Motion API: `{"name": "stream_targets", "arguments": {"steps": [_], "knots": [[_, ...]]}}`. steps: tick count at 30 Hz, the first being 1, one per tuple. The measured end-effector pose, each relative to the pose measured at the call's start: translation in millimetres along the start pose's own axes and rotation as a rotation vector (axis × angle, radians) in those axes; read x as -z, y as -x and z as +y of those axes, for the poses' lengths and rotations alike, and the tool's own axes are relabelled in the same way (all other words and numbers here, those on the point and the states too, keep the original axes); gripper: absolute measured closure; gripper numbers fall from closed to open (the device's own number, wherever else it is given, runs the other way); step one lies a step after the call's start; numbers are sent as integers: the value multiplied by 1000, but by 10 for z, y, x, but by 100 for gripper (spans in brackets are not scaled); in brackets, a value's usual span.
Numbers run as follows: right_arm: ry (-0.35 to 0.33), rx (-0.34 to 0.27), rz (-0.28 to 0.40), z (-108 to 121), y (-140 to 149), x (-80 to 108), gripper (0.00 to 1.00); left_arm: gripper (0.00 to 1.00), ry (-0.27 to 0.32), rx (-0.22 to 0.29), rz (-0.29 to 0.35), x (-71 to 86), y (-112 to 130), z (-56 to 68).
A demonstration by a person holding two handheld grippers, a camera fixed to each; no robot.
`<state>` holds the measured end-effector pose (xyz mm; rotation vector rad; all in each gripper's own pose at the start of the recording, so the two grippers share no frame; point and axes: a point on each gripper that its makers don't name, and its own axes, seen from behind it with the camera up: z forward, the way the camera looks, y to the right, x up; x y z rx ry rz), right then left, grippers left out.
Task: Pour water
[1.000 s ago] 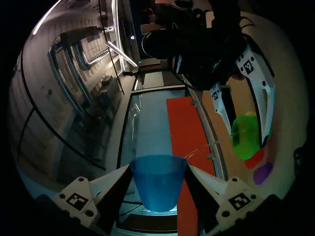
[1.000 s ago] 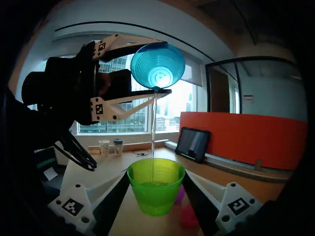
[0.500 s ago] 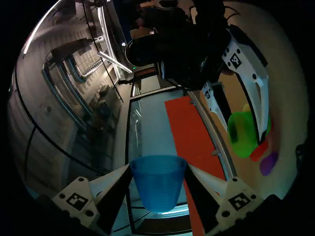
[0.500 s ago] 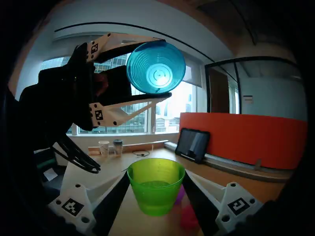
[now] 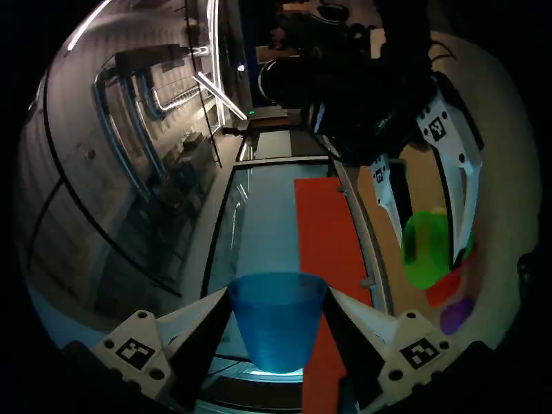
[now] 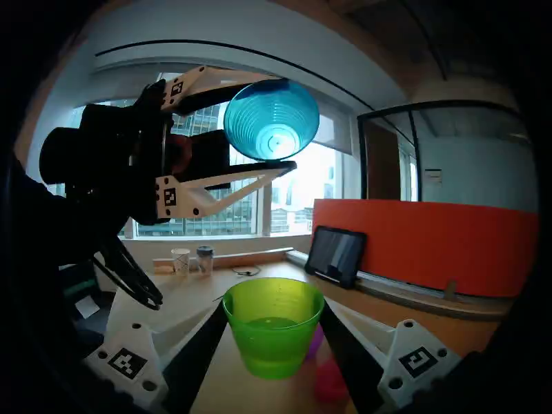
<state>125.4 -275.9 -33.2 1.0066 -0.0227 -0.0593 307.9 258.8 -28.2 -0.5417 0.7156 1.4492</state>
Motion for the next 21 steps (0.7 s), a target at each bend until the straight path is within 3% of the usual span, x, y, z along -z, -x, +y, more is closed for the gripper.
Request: {"name": "stream_targets", "arguments": {"steps": [8,21], "knots": [[11,-1,7,37,-15,15,9,12,-2,254,-9,-10,157,25],[21,-2,15,72,-27,35,9,12,-11,545,8,2,248,48]]}}
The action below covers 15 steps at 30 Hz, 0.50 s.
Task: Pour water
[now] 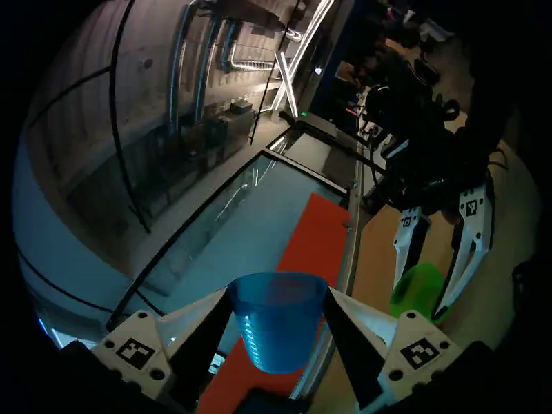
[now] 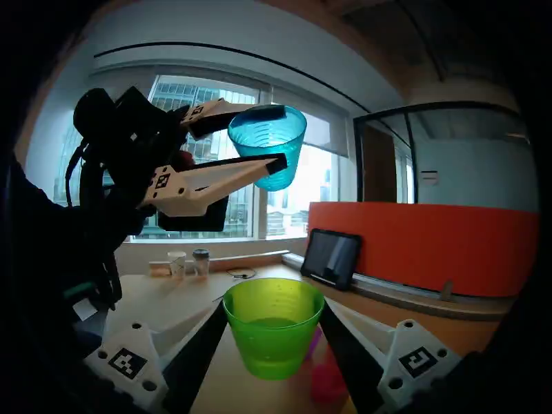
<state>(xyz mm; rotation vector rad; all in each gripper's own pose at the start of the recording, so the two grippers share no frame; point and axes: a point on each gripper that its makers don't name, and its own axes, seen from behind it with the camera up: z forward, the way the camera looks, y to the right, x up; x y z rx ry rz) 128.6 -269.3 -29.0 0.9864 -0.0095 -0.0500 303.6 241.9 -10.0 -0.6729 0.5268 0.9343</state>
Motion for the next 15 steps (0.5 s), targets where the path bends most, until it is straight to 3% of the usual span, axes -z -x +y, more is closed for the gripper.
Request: {"name": "stream_targets", "arguments": {"steps": [15], "knots": [[6,2,7,-13,-40,0,9,12,-3,344,-3,61,156,-30]]}}
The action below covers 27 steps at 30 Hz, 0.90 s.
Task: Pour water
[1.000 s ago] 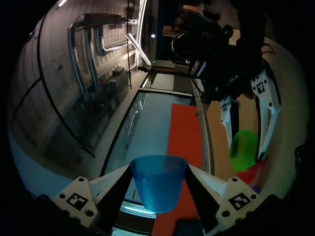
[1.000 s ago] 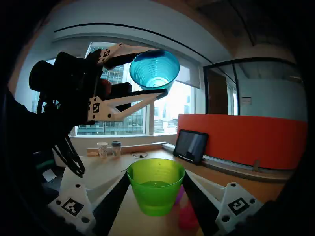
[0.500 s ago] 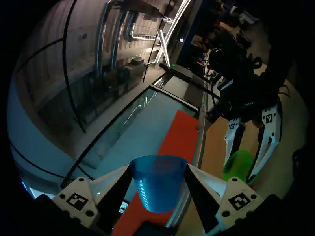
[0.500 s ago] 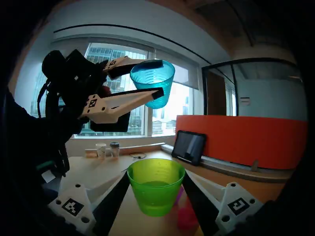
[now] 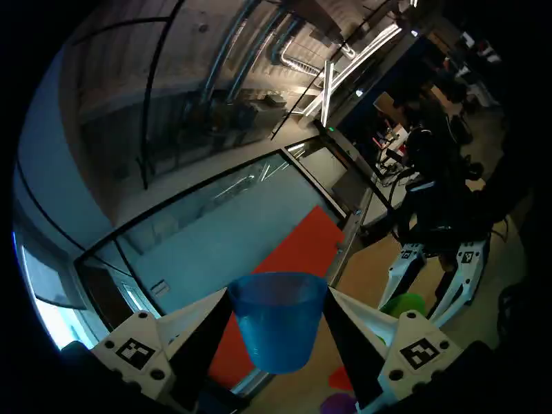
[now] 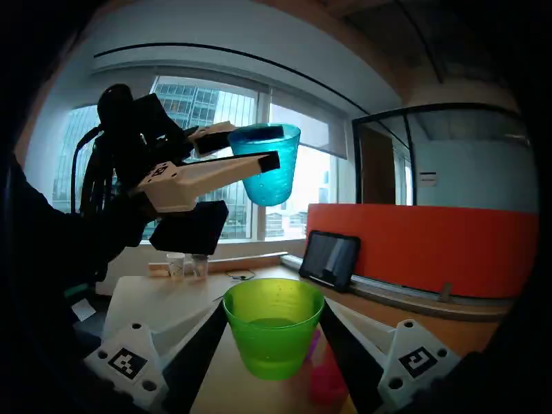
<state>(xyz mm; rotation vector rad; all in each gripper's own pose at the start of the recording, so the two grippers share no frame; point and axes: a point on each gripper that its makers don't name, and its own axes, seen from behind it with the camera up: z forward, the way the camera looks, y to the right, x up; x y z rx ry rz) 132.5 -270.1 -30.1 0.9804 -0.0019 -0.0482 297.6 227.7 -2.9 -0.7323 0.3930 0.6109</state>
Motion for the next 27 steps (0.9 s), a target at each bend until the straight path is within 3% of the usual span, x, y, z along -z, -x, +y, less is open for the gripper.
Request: {"name": "stream_targets", "arguments": {"steps": [14,23,27], "knots": [[3,8,4,-11,-28,28,9,12,11,391,-41,37,253,-48],[3,11,7,-24,-55,43,9,12,41,587,-39,5,227,-5],[6,14,7,-23,-59,47,9,12,47,637,-34,14,215,-6]]}}
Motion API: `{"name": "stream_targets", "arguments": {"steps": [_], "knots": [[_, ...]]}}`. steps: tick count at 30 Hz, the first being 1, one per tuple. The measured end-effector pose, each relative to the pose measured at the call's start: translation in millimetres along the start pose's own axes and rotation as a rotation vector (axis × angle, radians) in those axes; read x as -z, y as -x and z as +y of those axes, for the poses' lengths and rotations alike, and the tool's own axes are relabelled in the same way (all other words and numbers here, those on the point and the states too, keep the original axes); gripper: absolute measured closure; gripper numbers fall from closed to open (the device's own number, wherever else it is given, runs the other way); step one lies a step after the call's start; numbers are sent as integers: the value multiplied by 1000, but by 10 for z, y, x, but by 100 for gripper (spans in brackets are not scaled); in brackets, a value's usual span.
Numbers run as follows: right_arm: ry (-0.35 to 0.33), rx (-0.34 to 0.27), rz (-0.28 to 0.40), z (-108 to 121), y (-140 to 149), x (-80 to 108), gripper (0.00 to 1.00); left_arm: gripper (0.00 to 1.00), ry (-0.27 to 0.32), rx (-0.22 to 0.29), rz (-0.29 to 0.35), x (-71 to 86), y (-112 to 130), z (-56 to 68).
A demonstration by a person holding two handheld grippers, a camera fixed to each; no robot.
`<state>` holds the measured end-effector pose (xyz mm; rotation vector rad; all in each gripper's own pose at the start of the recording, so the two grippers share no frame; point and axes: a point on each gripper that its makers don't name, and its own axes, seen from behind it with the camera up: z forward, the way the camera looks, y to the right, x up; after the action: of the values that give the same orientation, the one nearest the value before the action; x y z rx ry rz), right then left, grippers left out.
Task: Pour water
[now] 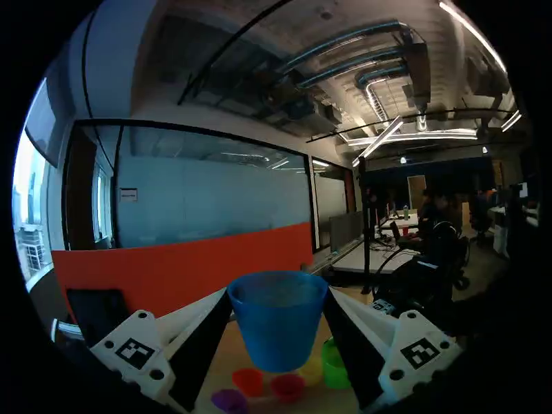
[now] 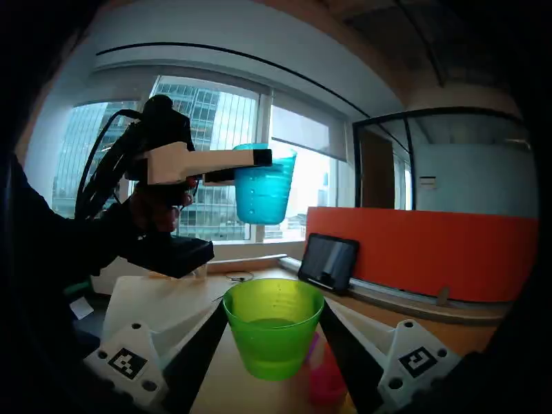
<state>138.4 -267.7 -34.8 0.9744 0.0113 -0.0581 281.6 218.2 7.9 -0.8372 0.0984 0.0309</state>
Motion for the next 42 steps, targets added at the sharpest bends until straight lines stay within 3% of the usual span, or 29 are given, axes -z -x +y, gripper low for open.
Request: {"name": "stream_targets", "arguments": {"steps": [5,20,42], "knots": [[0,-2,1,7,-5,3,9,12,3,22,-4,8,-5,-11],[18,-12,-16,59,-1,43,9,12,-21,1,-37,101,220,-126],[157,-8,-77,633,13,537,9,11,-73,-5,-124,376,886,-297]]}}
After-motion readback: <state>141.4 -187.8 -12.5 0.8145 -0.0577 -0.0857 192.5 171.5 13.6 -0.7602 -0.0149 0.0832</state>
